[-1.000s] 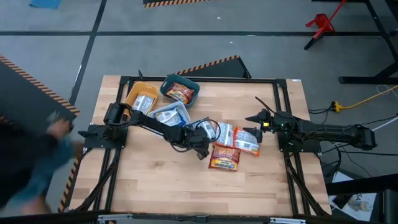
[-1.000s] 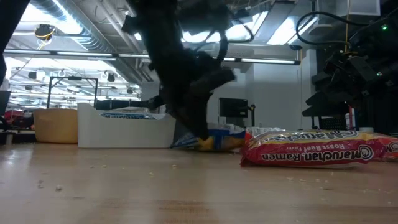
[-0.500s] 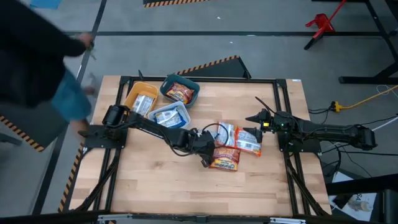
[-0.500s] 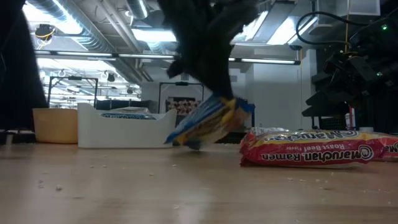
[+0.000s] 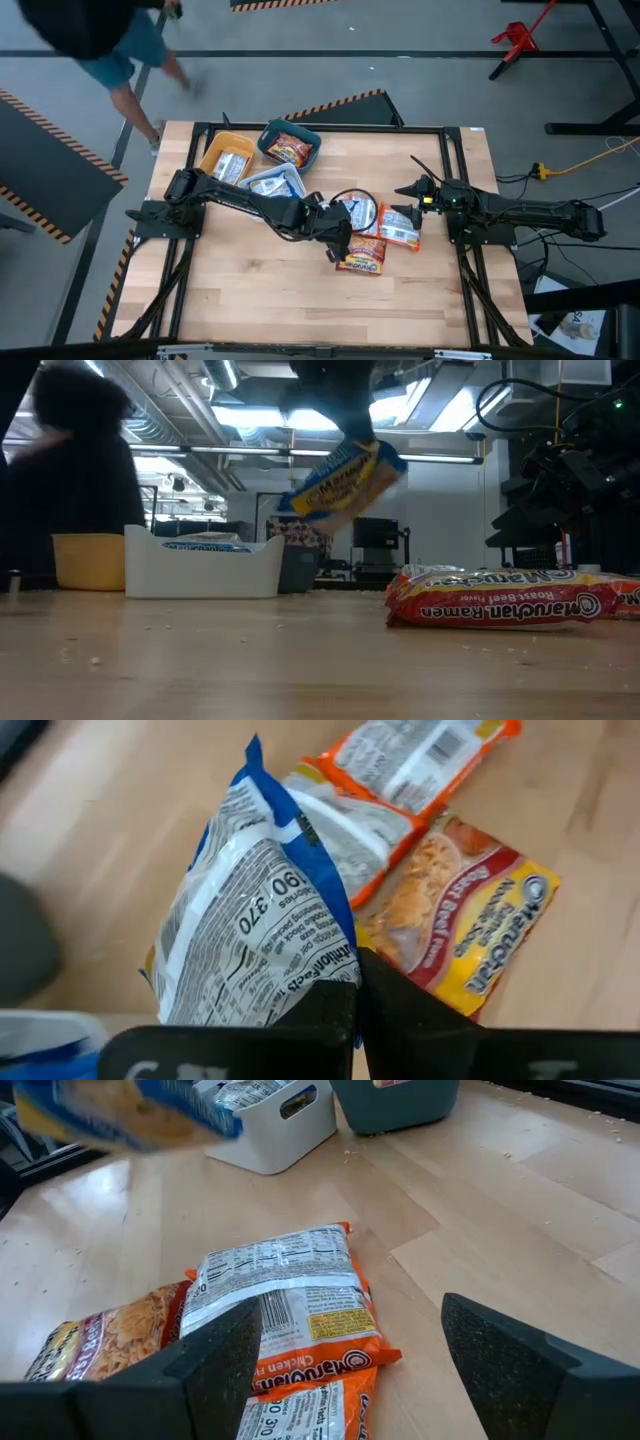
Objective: Sort Maruchan noodles
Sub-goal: Put the blue noodle into the white bin
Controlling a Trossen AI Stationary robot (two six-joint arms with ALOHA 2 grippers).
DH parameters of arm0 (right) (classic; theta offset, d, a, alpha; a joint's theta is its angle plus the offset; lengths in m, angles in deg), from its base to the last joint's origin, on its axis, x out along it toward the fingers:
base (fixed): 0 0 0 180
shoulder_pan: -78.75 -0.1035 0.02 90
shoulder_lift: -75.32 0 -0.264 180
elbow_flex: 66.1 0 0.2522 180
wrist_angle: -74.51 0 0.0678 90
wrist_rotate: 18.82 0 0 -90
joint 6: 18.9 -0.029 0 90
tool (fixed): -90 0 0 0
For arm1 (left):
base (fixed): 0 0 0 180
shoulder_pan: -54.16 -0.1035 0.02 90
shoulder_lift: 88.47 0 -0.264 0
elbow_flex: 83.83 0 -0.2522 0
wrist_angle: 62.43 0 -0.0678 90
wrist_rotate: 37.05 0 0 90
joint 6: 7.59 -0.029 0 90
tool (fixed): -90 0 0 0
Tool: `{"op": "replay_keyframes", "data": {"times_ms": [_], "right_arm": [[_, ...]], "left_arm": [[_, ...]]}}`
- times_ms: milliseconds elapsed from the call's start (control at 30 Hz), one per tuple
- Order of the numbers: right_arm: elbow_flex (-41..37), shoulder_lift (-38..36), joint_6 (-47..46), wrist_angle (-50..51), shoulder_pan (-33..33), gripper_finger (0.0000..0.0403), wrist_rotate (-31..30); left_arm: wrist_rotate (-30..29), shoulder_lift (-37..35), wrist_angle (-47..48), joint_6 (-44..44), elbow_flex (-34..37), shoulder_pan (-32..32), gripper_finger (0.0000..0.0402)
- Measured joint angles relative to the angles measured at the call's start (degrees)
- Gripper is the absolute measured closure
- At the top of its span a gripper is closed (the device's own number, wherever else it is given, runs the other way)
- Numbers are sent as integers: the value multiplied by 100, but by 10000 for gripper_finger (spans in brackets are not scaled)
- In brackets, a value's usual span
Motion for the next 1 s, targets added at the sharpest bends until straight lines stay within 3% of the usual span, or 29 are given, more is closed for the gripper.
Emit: {"op": "replay_keyframes", "data": {"times_ms": [200,433,600,833,1000], "right_arm": [[0,1,0,2,0,107,-13],[0,-1,2,2,0,107,-10],[0,-1,2,1,2,107,-7],[0,-1,2,2,2,107,8],[0,-1,2,3,0,107,-24]], "left_arm": [[-1160,-79,1327,657,-576,161,401],[-2270,-843,2036,1656,-601,385,401],[-2713,-1470,2256,1966,-548,477,401],[-2530,-2730,1873,2221,305,453,402],[-2079,-3552,1049,2698,1552,476,401]]}}
